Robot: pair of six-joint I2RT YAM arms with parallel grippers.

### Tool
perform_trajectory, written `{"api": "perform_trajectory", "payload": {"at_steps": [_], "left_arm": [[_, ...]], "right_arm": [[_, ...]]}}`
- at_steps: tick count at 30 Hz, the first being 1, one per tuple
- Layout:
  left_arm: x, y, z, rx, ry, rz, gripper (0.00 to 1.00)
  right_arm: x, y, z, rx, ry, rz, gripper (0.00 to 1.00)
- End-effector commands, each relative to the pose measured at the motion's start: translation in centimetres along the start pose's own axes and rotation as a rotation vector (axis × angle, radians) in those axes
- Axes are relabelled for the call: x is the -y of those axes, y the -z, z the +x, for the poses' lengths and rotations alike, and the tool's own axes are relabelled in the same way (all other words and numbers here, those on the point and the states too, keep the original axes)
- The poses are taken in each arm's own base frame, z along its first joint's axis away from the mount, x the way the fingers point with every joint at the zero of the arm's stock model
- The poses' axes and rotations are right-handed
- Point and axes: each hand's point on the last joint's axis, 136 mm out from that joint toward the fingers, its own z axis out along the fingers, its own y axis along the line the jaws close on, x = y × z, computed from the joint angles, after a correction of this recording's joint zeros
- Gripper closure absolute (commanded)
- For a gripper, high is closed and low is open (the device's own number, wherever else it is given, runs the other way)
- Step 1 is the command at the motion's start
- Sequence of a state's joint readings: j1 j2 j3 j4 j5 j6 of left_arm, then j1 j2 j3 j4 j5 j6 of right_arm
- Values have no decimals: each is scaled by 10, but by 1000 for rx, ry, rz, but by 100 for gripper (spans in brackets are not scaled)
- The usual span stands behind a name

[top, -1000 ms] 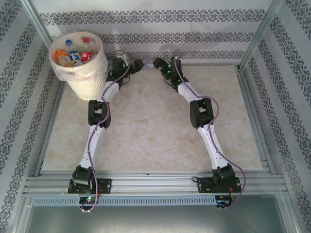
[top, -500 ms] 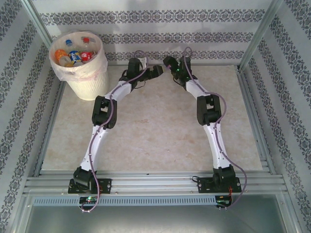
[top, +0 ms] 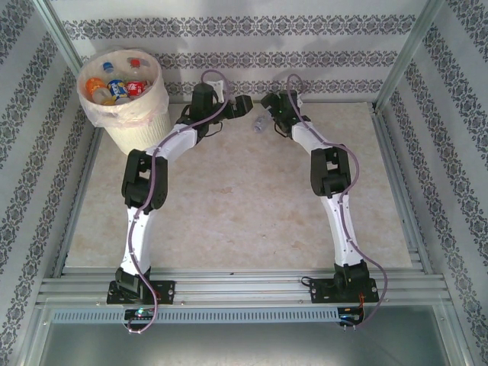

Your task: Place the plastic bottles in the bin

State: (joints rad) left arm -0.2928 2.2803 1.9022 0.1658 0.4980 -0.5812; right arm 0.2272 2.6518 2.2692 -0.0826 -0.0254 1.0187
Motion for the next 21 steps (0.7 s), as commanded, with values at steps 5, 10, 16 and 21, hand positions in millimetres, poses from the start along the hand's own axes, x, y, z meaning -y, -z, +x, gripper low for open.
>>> {"api": "perform_trajectory", "payload": {"at_steps": [5, 10, 16, 21], "left_arm": [[-54, -4, 4, 29, 76, -177, 0], [-58, -1, 9, 9, 69, -203, 0], [-65, -33, 20, -73, 19, -146, 0], [-105, -74, 11, -5, -99, -199, 0]], "right_arm": [[5, 11, 23, 9, 106, 232, 7], [13, 10, 42, -58, 110, 262, 13], [20, 8, 67, -127, 95, 287, 15], [4, 13, 57, -86, 48, 222, 14]]}}
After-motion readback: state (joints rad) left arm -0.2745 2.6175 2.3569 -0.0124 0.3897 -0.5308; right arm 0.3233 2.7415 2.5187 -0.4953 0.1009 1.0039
